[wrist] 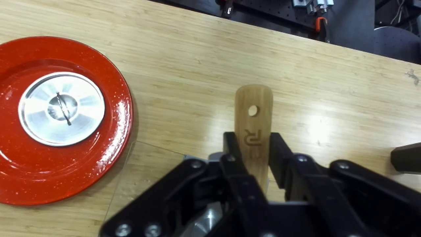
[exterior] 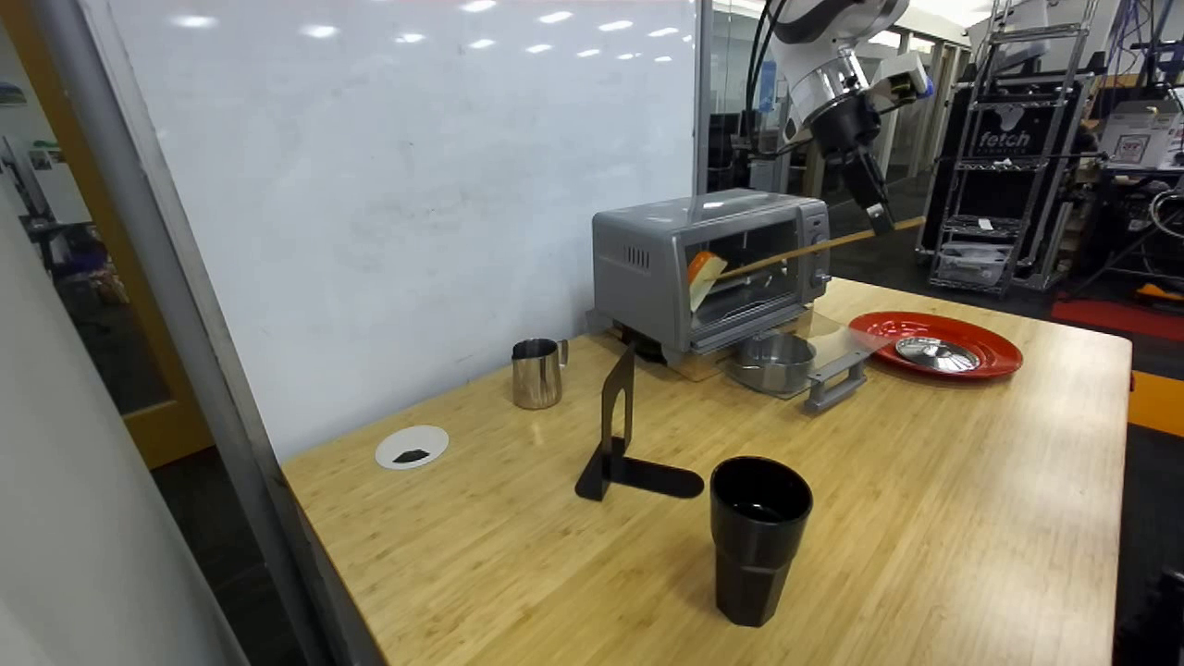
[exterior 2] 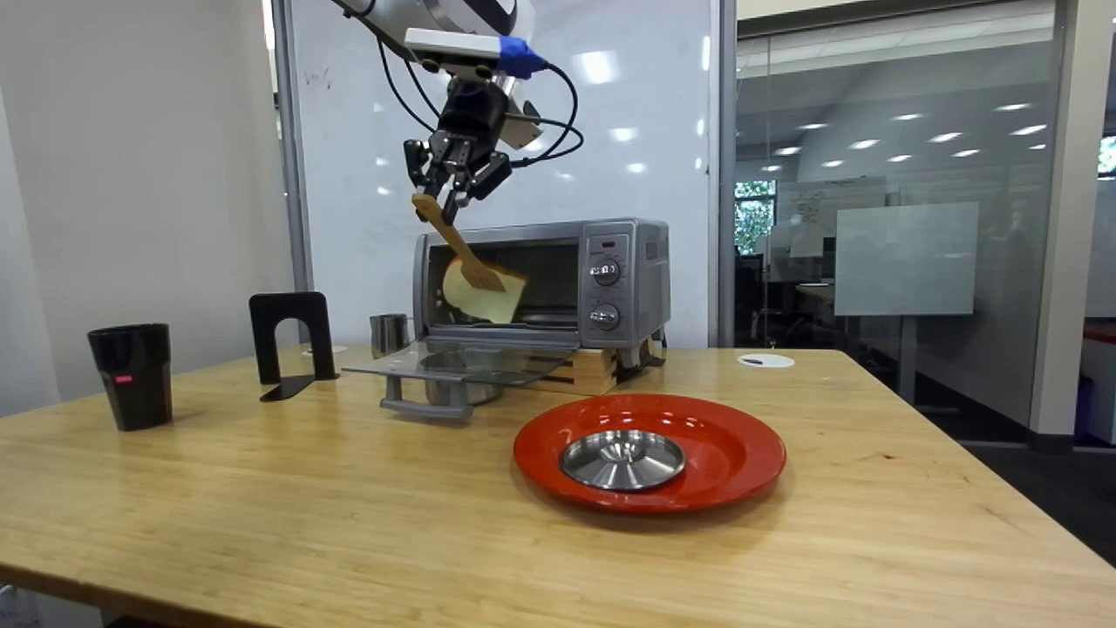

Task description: Use the wooden spatula to place the slice of bread in the mini oven then close the oven door

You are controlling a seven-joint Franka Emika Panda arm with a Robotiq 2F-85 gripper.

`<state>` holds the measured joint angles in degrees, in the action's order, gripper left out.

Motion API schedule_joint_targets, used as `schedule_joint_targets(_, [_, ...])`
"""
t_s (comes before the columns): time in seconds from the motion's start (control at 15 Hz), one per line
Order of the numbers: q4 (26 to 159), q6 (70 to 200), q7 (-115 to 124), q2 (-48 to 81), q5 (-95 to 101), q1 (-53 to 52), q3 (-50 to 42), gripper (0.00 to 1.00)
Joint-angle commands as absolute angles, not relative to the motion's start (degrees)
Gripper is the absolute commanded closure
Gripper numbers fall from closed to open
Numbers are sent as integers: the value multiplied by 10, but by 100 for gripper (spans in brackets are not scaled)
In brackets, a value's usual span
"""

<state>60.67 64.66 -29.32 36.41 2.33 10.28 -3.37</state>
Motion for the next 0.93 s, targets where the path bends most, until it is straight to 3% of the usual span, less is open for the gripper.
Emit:
schedule_joint_targets(0.0, [640, 654, -321, 335, 25, 107, -31, 93])
schedule_joint_targets(0.87, [962, 754, -427, 138, 118, 111, -33, 93])
